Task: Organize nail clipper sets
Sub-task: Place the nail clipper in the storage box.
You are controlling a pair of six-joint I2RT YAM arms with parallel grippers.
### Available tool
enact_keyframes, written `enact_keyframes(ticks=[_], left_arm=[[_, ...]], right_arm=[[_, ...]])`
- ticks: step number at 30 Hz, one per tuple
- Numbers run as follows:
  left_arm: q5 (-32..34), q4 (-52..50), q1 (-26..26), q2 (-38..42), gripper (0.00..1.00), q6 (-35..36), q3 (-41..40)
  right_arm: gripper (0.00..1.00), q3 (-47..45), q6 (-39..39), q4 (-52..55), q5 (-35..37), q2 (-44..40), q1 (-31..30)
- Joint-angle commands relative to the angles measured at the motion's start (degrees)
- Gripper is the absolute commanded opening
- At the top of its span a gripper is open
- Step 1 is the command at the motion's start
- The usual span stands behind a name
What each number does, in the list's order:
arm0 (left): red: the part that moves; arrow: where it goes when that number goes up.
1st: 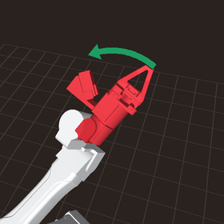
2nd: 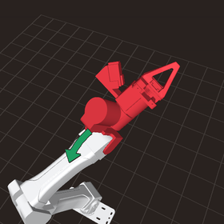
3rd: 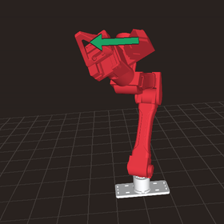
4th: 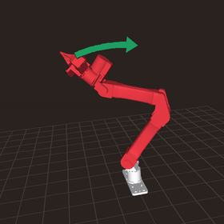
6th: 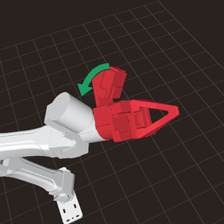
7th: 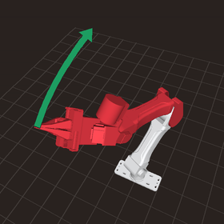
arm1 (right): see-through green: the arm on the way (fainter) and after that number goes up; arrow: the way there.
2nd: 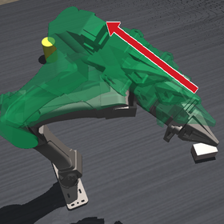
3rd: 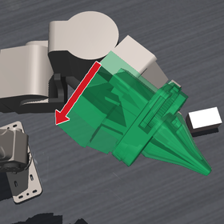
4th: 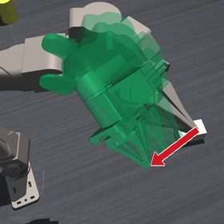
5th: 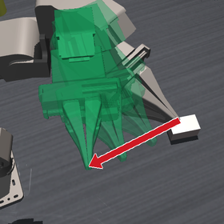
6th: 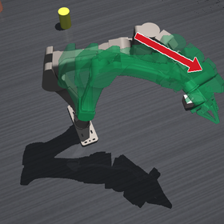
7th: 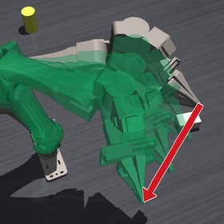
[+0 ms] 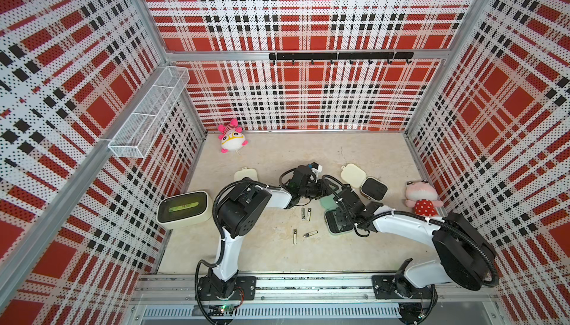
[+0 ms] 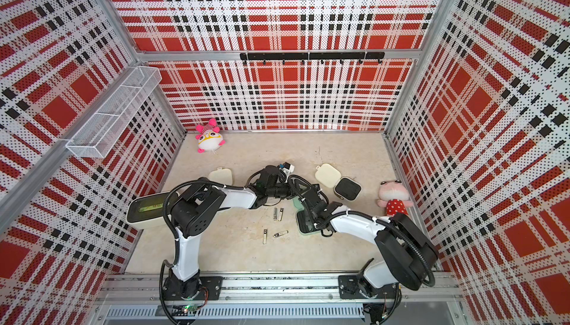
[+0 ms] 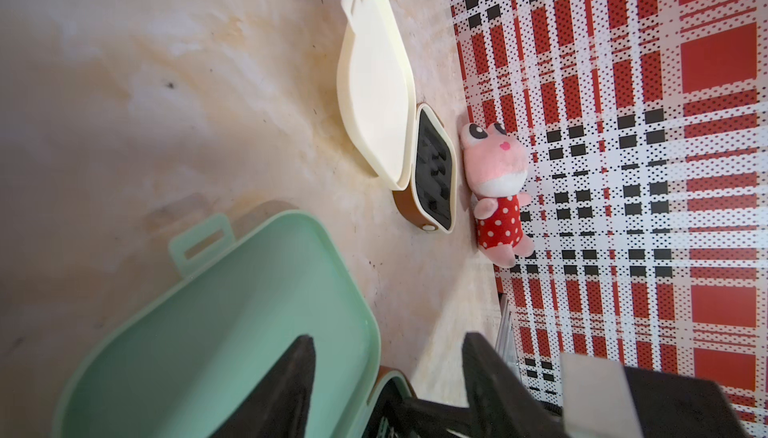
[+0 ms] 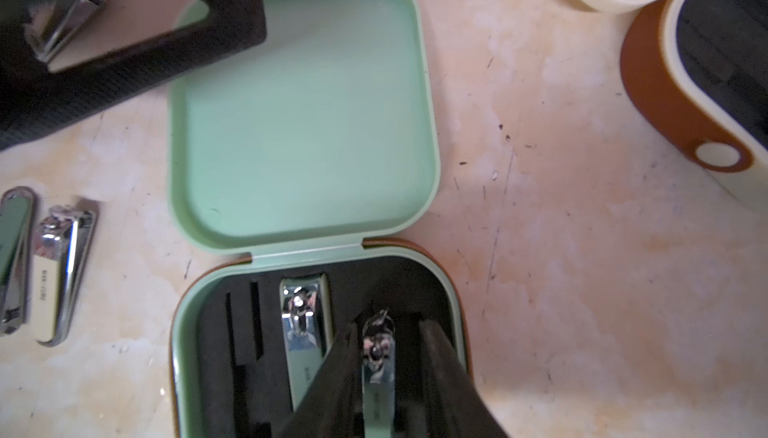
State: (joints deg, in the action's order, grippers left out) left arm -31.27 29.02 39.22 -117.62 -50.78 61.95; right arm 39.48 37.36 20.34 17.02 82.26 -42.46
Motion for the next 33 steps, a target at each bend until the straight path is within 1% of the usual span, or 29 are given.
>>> enact_keyframes(ticks=[1, 7, 17, 33], left_arm=[[-0.46, 0.86, -0.02, 0.64, 0.61, 0.34, -0.76], [-0.54, 0.87, -0.54, 1.74, 0.61, 0.25, -1.08], [-0.72, 0.87, -2.13, 3.62, 0.61, 0.16, -2.32], [-0.96, 0.86, -2.04, 3.3, 0.61, 0.25, -2.45]], right_arm=[[0.3, 1.12, 0.78, 0.8, 1.17, -1.9, -0.3], [0.24, 1.07, 1.04, -0.25, -0.46, -2.02, 0.54], [0.24, 1.41, 1.42, -2.24, -2.04, -0.66, 1.49], [0.21, 2.05, 1.35, -2.98, -2.33, 1.72, 2.17]])
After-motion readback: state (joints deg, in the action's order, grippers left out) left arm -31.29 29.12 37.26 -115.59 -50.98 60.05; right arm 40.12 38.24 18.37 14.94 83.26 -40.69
